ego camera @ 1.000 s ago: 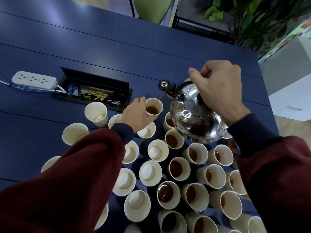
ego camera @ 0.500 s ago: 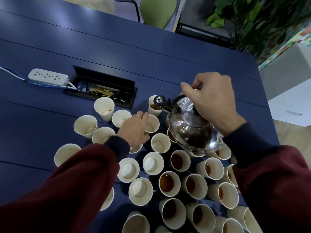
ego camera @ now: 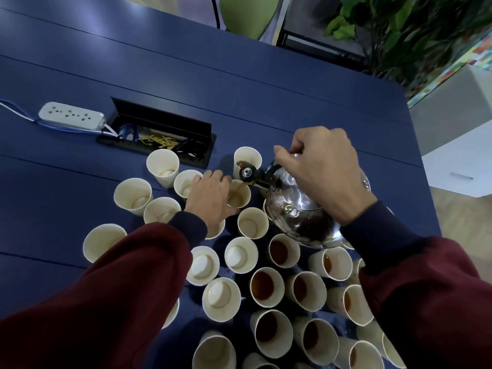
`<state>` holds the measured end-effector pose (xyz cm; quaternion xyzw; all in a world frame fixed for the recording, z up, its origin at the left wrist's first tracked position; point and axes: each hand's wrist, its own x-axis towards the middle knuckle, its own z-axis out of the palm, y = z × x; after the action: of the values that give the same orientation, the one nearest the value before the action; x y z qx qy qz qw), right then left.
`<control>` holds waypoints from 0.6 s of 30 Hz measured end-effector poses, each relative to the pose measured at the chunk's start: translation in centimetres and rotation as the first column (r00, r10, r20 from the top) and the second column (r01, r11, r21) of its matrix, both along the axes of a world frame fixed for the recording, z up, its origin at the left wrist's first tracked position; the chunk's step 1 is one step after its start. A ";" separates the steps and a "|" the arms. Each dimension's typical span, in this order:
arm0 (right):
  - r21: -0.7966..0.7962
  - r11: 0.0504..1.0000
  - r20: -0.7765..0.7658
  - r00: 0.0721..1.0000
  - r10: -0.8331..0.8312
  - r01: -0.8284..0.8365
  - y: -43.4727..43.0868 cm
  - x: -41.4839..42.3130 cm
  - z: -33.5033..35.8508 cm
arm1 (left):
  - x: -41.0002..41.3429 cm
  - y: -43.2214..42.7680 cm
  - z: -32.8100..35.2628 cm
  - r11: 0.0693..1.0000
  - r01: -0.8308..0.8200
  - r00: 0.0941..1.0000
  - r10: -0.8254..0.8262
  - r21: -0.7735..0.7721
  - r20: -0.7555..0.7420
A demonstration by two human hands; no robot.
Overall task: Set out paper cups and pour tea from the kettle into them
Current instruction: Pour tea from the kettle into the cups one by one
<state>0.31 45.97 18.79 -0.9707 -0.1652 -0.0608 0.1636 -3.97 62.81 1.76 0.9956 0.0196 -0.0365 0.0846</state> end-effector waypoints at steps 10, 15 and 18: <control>0.017 1.000 -0.013 1.000 -0.005 0.005 -0.1 0.1 0.0 | 0.0 0.1 0.1 1.000 -0.023 1.000 0.023 -0.018 -0.007; 0.013 1.000 -0.014 1.000 -0.003 0.003 -0.3 -0.1 0.1 | 0.0 0.1 0.5 0.999 -0.027 0.999 0.026 -0.023 -0.021; 0.039 0.999 -0.016 1.000 -0.012 0.013 -0.6 -0.2 0.2 | -0.1 -0.1 0.6 0.999 -0.031 0.999 0.030 -0.030 -0.029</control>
<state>0.13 45.40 19.01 -0.9688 -0.1566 -0.0572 0.1834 -4.10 62.75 2.38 0.9931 0.0355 -0.0496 0.1000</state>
